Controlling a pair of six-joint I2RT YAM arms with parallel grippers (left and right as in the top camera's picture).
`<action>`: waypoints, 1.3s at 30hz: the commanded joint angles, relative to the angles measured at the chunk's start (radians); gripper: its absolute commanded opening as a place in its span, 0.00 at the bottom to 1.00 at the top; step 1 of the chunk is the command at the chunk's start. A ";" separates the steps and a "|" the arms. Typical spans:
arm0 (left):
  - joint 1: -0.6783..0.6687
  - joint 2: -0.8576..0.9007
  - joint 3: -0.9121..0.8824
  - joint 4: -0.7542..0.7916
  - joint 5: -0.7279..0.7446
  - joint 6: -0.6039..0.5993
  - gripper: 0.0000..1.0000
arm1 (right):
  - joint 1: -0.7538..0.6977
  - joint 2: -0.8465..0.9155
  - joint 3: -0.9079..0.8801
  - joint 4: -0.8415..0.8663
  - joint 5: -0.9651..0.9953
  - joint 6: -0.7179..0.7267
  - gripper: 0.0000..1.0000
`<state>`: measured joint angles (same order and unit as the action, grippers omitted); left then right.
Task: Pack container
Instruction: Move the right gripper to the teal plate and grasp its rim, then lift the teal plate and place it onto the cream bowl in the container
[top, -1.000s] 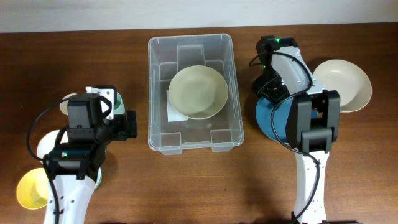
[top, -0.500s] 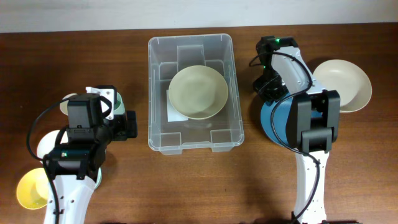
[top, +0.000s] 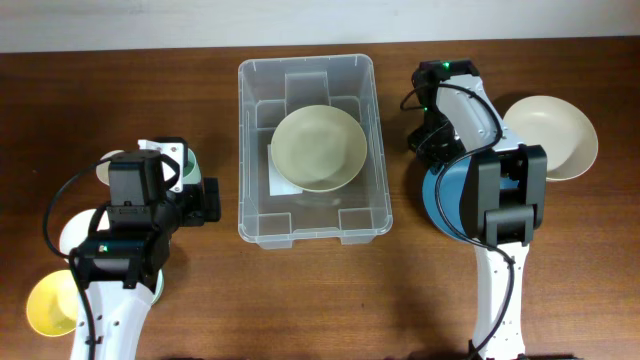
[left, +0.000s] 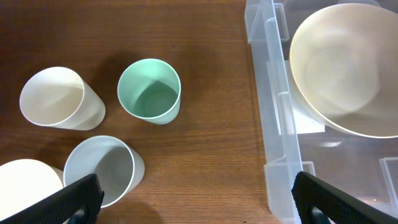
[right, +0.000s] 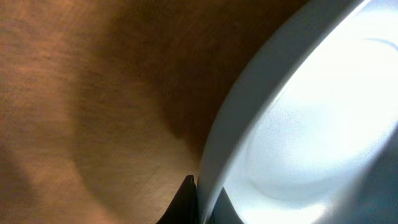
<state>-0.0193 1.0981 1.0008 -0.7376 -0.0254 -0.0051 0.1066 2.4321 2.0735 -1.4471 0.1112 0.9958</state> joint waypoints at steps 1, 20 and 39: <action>0.005 0.002 0.016 0.003 0.014 -0.010 0.99 | 0.005 -0.058 0.013 -0.020 0.066 -0.020 0.04; 0.005 0.002 0.016 0.003 -0.008 -0.010 0.99 | 0.072 -0.359 0.283 0.033 0.049 -0.682 0.04; 0.216 -0.007 0.108 -0.106 -0.003 -0.159 0.99 | 0.519 -0.349 0.364 0.121 -0.092 -1.646 0.04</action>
<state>0.1566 1.0981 1.0668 -0.8356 -0.0280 -0.1242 0.6071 2.0953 2.4489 -1.3319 0.0731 -0.4992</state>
